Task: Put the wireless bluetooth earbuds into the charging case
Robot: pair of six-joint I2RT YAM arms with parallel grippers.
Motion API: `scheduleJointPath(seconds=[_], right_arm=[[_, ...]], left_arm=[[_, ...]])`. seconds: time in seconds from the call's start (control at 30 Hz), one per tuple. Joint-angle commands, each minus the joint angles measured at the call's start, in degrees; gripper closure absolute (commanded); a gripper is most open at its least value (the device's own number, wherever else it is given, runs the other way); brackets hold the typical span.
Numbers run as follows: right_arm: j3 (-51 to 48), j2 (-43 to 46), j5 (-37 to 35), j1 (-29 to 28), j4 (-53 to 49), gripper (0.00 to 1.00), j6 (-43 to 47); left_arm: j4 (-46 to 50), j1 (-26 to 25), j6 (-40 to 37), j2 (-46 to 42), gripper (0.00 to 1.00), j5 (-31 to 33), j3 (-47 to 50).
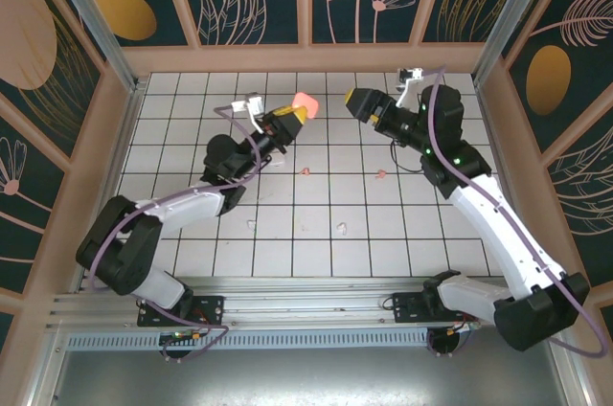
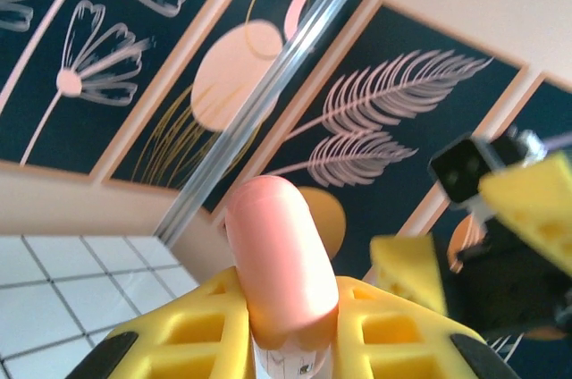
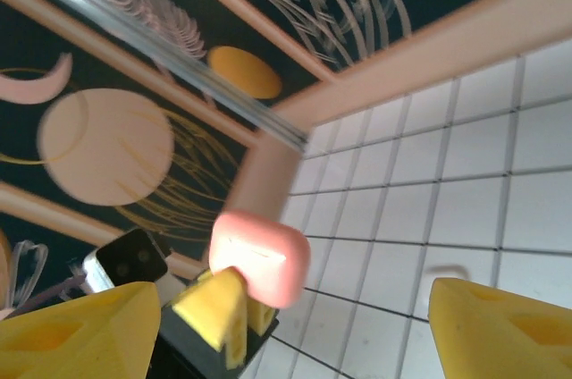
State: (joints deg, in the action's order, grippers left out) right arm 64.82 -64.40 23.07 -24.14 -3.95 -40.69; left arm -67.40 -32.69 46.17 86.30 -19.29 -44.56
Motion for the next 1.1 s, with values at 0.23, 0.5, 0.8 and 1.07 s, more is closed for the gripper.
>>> scheduleJointPath(seconds=[0.23, 0.5, 0.8, 1.07], right_arm=[[-3.9, -2.6, 9.7, -5.4, 22.2, 0.29, -2.3], [-3.6, -4.7, 10.9, -6.3, 24.1, 0.43, -4.3], [-2.9, -6.1, 11.9, -8.7, 23.5, 0.42, -3.2], [-1.5, -8.5, 11.8, -8.7, 24.7, 0.60, -3.5]], left_arm=[[-10.1, 0.8, 19.0, -1.8, 1.00, -9.9, -1.1], [-11.6, 0.7, 21.8, -1.8, 1.00, -10.6, -1.5], [-11.1, 0.7, 22.6, -1.1, 1.00, -10.9, -2.8], [-12.1, 0.7, 24.1, -1.3, 1.00, -12.0, -3.1]])
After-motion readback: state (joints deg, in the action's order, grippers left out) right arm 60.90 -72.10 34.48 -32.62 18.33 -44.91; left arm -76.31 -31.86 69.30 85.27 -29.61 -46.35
